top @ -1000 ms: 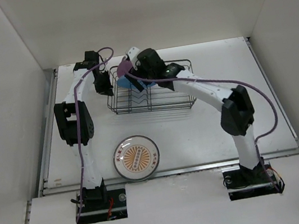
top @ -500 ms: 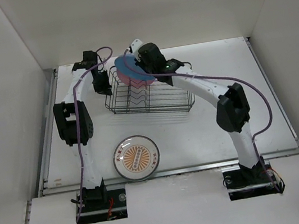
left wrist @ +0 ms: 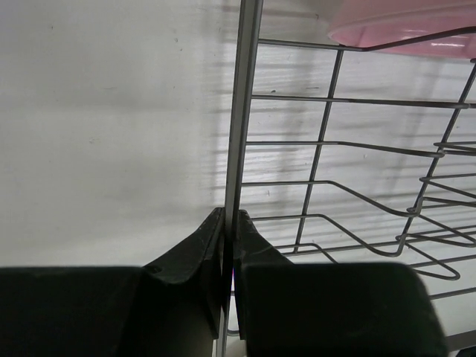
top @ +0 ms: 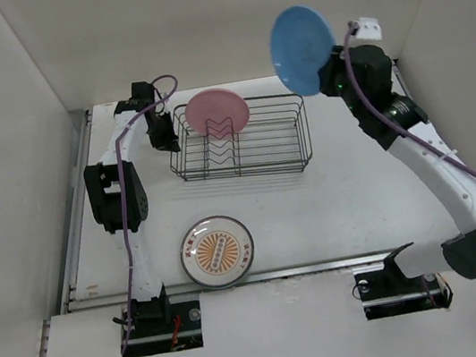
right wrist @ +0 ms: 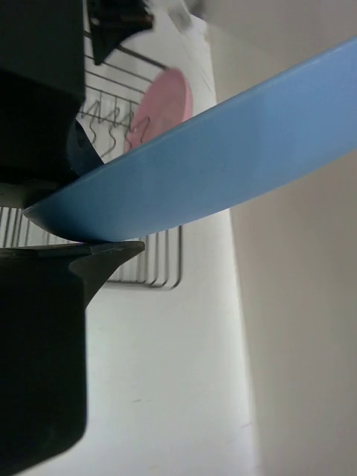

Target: Unload the plates from the dish rack

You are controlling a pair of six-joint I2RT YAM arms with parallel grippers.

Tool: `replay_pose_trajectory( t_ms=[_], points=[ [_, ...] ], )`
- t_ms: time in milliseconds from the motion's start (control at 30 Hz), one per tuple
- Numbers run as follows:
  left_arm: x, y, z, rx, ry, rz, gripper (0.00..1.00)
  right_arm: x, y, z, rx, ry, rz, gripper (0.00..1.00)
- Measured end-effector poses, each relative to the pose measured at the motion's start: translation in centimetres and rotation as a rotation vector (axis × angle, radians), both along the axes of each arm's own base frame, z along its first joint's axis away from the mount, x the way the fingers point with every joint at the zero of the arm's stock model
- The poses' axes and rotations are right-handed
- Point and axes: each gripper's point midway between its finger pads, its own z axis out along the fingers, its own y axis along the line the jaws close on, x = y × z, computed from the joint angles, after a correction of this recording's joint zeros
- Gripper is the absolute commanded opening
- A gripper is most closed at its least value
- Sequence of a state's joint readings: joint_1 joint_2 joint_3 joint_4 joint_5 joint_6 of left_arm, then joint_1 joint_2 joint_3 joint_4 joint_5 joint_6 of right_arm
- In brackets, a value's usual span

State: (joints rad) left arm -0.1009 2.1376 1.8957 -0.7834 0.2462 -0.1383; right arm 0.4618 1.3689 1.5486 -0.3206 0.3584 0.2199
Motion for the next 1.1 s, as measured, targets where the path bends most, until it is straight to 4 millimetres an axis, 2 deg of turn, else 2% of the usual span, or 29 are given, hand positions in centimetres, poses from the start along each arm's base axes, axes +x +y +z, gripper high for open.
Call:
replay_pose_trajectory(
  t_ms=[67,100,167,200,267,300,333,367,467,500,567,633,733,767,867,900,1000,1100],
  points=[
    [0.0,0.0,0.0,0.001,-0.002,-0.007,0.02,0.0,-4.1,-3.5,0.105,0.08,-0.117,0.0],
    [0.0,0.0,0.0,0.003,-0.003,-0.013,0.06,0.2,-6.3,-6.1,0.155,0.131,-0.178,0.0],
    [0.0,0.0,0.1,0.005,-0.004,-0.018,0.11,-0.2,-9.9,-13.0,0.26,0.271,-0.292,0.0],
    [-0.1,0.1,0.0,0.01,-0.003,-0.02,0.18,-0.8,-11.3,-16.8,0.31,0.346,-0.344,0.0],
    [-0.1,0.4,0.0,0.026,-0.004,-0.025,0.25,-3.3,-13.4,-23.9,0.409,0.501,-0.437,0.0],
    [-0.1,0.5,-0.1,0.035,-0.005,-0.026,0.29,-4.6,-13.9,-26.5,0.456,0.565,-0.472,0.0],
    [0.0,0.7,-0.1,0.044,-0.008,-0.031,0.39,-5.8,-14.3,-28.7,0.505,0.619,-0.499,0.0],
    [0.0,0.9,-0.1,0.057,-0.011,-0.038,0.44,-6.8,-14.4,-30.2,0.555,0.66,-0.516,0.0],
    [0.2,1.1,0.0,0.086,-0.03,-0.059,0.56,-7.8,-14.2,-32.0,0.669,0.7,-0.526,0.0],
    [0.3,1.1,0.1,0.098,-0.04,-0.069,0.63,-7.6,-14.2,-32.1,0.701,0.696,-0.518,0.0],
    [0.7,1.3,0.7,0.127,-0.076,-0.092,0.69,-7.0,-13.9,-32.2,0.755,0.684,-0.49,0.0],
    [1.2,1.1,1.8,0.163,-0.131,-0.124,0.75,-6.4,-13.8,-32.8,0.8,0.69,-0.463,0.06],
    [2.2,0.2,4.8,0.21,-0.256,-0.19,0.79,-6.4,-13.6,-34.7,0.856,0.739,-0.458,0.25],
    [2.5,-0.3,6.0,0.225,-0.306,-0.222,0.79,-6.4,-13.5,-35.1,0.877,0.749,-0.455,0.35],
    [3.6,-2.0,9.2,0.271,-0.451,-0.334,0.8,-6.8,-13.1,-36.0,0.899,0.774,-0.454,0.52],
    [3.9,-2.6,9.9,0.292,-0.487,-0.382,0.81,-7.1,-13.0,-36.3,0.902,0.786,-0.456,0.64],
    [5.1,-4.3,11.3,0.351,-0.581,-0.501,0.86,-7.1,-12.8,-36.3,0.919,0.788,-0.446,0.81],
    [6.6,-5.8,12.1,0.394,-0.652,-0.579,0.86,-6.9,-12.7,-35.9,0.912,0.777,-0.426,0.83]
  ],
)
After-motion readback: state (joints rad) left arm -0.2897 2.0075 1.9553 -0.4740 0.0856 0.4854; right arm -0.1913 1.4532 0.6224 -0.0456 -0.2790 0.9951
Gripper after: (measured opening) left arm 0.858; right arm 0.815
